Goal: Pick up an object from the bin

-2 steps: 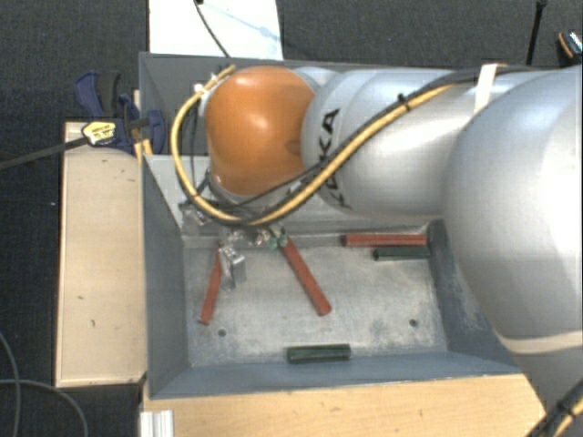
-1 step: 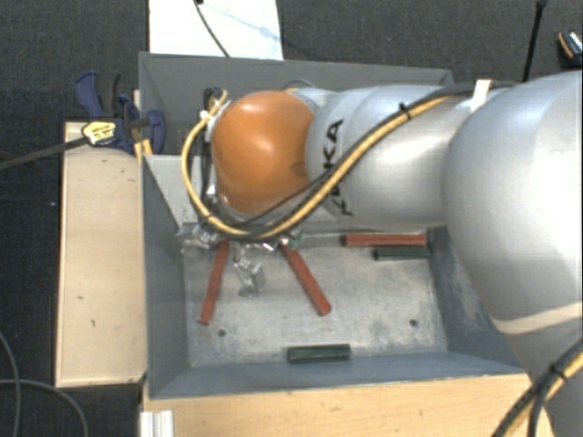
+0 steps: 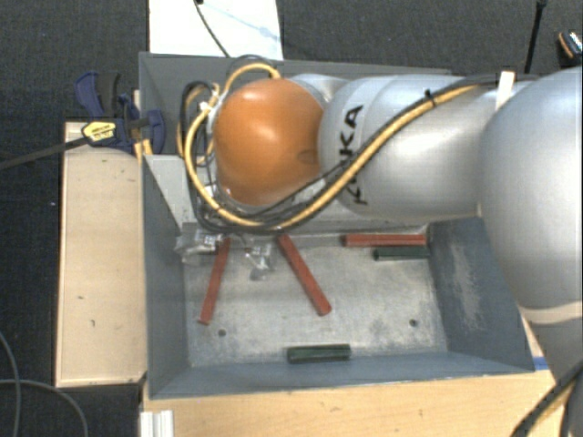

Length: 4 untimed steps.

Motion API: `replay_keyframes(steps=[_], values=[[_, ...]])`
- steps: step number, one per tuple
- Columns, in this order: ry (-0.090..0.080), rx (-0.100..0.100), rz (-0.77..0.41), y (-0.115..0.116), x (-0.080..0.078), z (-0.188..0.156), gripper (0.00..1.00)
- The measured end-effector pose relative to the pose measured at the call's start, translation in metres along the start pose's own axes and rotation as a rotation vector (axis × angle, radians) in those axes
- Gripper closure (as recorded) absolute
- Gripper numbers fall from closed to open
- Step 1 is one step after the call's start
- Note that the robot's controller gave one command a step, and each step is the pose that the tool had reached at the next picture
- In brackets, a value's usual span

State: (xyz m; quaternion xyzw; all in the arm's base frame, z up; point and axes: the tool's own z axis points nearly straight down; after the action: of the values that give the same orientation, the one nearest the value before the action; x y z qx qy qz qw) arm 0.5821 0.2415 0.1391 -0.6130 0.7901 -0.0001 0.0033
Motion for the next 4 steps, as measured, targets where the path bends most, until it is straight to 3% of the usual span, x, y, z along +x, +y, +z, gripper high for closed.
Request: replay_keyframes(steps=[1, 2, 3, 4], values=[[0.004, -0.010, -0.545, 0.001, -0.014, 0.070, 0.00], [0.003, -0.009, -0.535, 0.002, -0.014, 0.070, 0.00], [0.005, -0.011, -0.532, 0.002, -0.014, 0.070, 1.00], [-0.002, 0.004, -0.519, -0.001, -0.016, -0.018, 1.00]])
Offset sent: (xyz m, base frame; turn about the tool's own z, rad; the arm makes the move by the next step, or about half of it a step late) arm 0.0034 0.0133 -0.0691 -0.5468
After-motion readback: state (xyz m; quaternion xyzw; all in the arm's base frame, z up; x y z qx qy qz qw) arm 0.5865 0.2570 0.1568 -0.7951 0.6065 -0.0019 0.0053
